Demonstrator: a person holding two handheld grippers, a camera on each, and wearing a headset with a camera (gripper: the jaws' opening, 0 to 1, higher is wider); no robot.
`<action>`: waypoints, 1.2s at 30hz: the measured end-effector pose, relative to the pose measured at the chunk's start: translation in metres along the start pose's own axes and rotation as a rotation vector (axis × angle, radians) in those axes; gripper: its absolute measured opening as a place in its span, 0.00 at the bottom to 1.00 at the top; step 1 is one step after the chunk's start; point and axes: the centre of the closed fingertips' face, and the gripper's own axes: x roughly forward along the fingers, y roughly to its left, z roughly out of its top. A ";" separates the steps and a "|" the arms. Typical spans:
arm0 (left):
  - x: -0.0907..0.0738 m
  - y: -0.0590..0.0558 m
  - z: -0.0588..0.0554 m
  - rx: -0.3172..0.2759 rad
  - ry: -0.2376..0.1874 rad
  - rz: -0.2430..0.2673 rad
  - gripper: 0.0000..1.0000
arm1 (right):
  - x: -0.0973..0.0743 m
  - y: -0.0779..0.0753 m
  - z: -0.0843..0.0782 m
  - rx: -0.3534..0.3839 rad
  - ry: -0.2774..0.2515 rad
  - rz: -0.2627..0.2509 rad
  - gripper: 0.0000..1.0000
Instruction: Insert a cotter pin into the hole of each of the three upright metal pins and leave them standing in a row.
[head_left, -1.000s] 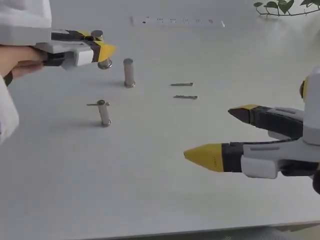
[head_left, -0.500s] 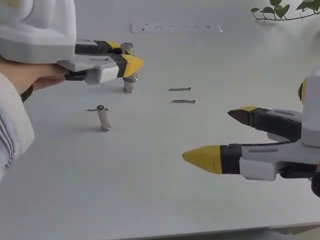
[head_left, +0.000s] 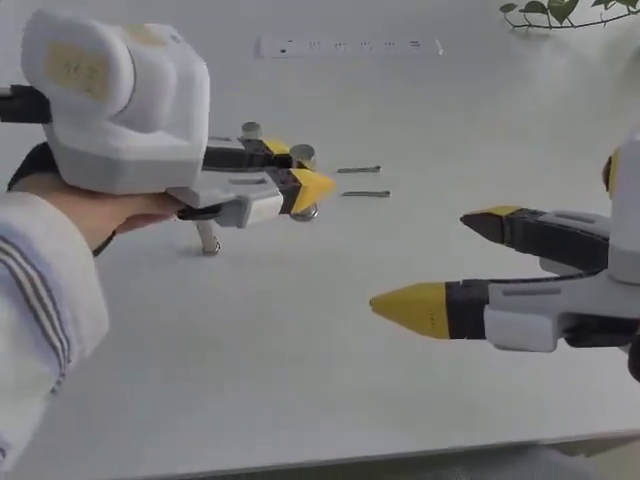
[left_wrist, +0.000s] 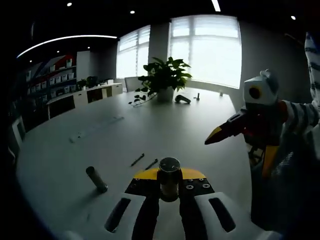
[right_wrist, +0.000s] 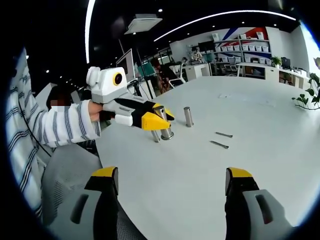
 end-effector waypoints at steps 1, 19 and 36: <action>0.003 -0.004 -0.003 -0.007 0.009 0.001 0.10 | 0.000 0.000 0.000 0.002 0.001 0.001 0.87; 0.018 -0.017 -0.047 -0.097 0.066 0.029 0.10 | 0.002 -0.009 -0.010 0.026 0.023 -0.021 0.88; 0.019 -0.025 -0.066 -0.080 0.101 0.030 0.10 | 0.005 -0.005 -0.014 0.026 0.034 -0.001 0.87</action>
